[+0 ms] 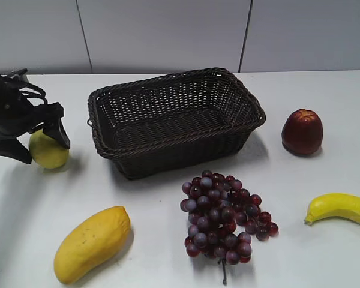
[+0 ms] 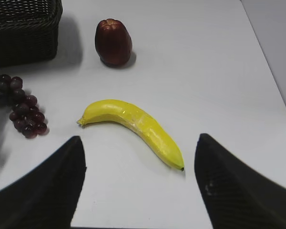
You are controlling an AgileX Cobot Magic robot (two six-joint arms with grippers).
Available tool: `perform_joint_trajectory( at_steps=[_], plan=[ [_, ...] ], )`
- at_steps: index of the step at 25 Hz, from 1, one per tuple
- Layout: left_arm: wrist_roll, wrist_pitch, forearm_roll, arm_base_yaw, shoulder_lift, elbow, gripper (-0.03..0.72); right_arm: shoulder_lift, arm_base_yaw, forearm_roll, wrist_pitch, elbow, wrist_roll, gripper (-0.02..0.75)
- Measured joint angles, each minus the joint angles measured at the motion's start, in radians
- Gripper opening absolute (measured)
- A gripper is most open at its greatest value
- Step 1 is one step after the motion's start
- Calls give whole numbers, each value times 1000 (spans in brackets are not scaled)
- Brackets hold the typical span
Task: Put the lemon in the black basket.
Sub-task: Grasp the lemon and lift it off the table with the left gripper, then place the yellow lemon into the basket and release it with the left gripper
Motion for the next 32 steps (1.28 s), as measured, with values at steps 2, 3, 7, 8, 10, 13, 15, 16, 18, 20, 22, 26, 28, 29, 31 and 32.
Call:
perform_joint_trajectory(
  at_steps=[2,3,7,8,10,13,15,16,18,20,22,26,28,29,31,32],
  plan=[
    [0,-5,-2,0,23,-12,661,0,0,0,0,0,0,583],
    [0,-12,-2,0,33,-15,657,0,0,-6,0,0,0,583],
    [0,-21,-3,0,45,-17,609,0,0,0,0,0,0,583],
    [0,-21,-3,0,45,-19,603,0,0,-6,0,0,0,583],
    [0,-2,-1,0,45,-29,603,0,0,0,0,0,0,583],
    [0,56,16,0,45,-65,603,0,0,0,0,0,-1,583],
    [0,112,33,0,45,-106,603,0,0,-6,0,0,-1,583],
    [0,149,37,0,44,-126,602,0,0,0,0,0,-1,583],
    [0,223,51,0,36,-182,602,0,0,-6,0,0,-1,583],
    [0,296,57,0,16,-242,601,0,0,0,0,0,-1,583],
    [0,345,57,-5,-6,-316,601,0,0,0,0,0,-1,583],
    [0,391,45,-67,-39,-461,600,0,0,0,0,0,-1,583],
    [0,374,41,-131,-42,-510,600,0,0,0,0,0,-1,583],
    [0,356,37,-168,-43,-523,600,0,0,0,0,0,-1,583],
    [0,295,33,-237,-42,-531,600,0,0,0,0,0,-1,583],
    [0,271,31,-272,-38,-532,600,0,0,0,0,0,-1,583]
  ],
)
